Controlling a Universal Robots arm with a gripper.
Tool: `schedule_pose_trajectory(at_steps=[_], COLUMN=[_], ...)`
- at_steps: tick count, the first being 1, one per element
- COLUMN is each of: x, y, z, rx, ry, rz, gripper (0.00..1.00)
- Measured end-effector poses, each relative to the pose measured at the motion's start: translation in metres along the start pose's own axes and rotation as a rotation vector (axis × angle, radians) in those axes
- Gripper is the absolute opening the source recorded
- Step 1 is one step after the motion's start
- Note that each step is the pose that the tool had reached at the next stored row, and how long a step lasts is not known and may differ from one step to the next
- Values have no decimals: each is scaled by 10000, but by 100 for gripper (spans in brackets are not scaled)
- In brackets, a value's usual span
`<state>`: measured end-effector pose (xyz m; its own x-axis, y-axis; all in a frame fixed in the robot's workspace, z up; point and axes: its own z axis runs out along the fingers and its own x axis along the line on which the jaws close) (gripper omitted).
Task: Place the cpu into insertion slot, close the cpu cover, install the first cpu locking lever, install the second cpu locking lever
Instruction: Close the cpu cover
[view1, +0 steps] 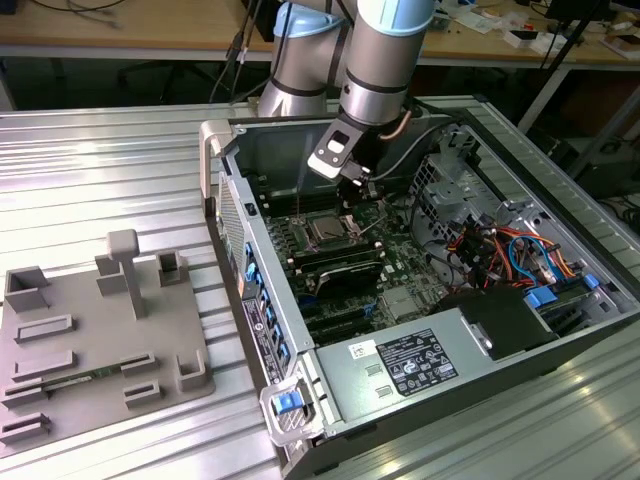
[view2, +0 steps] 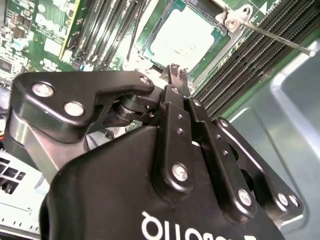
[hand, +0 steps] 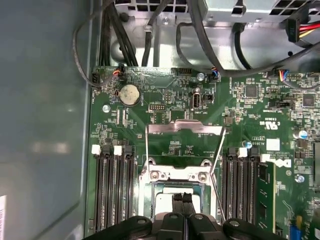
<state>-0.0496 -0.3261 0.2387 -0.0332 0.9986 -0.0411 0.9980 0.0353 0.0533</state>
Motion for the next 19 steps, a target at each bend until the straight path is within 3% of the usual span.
schedule_pose_trajectory(at_steps=[3, 5, 8, 9, 11, 14, 17, 19], x=[-5, -7, -11, -13, -14, -14, -16, -18], y=[8, 54, 170, 242, 303, 341, 400, 439], z=[-128, -129, -123, -119, -115, -131, -205, -218], rx=[0, -1, 13, 22, 25, 28, 31, 32], ry=[0, 1, 0, 1, 1, -12, -55, -68], rz=[-2, -1, -2, -2, -2, -4, -5, -6], gripper=[11, 11, 11, 11, 11, 11, 11, 11])
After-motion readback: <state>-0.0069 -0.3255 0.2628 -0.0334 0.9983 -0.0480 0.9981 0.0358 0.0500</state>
